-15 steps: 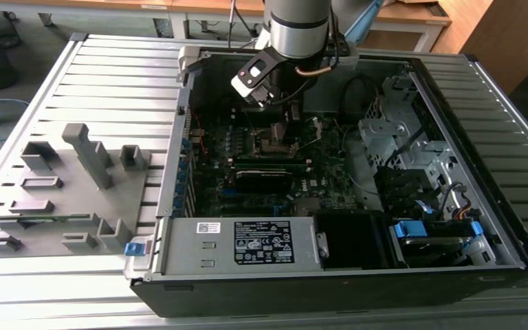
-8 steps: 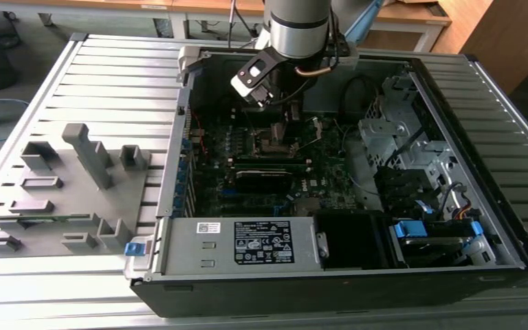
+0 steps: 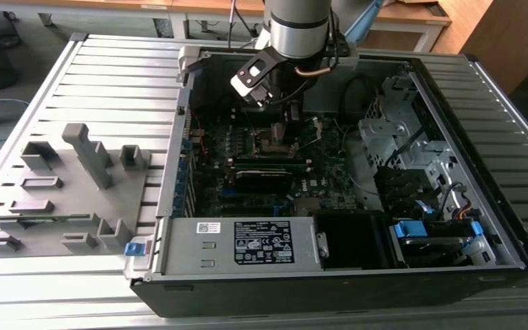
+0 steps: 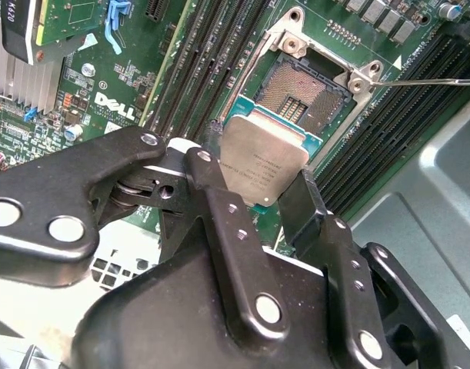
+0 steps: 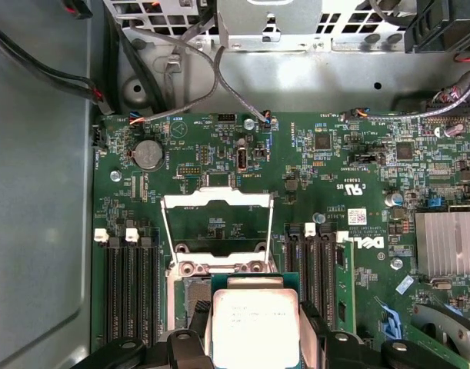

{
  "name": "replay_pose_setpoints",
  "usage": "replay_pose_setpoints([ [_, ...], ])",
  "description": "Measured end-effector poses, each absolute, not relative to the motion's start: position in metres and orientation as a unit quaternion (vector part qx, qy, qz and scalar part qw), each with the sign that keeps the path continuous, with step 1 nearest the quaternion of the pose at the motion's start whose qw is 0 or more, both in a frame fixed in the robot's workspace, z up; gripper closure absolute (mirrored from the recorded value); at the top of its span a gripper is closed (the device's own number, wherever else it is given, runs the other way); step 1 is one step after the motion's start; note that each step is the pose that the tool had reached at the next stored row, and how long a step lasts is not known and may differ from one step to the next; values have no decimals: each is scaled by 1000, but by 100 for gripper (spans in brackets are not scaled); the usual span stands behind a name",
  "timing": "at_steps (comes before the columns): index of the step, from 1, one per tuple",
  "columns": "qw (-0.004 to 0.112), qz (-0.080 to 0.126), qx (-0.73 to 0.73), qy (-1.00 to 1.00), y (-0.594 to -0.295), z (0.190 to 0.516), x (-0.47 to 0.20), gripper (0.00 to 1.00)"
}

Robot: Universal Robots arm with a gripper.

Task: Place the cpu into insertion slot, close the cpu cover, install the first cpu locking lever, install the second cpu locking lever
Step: 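Place the cpu into insertion slot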

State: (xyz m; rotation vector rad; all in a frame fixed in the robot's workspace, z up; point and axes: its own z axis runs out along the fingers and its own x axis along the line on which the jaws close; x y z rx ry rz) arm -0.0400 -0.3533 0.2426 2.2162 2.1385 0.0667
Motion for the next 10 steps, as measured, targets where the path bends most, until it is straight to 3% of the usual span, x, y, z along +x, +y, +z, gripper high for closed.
replay_pose_setpoints([
  [10, 31, 22, 719, 694, -353, 242, -40, 46],
])
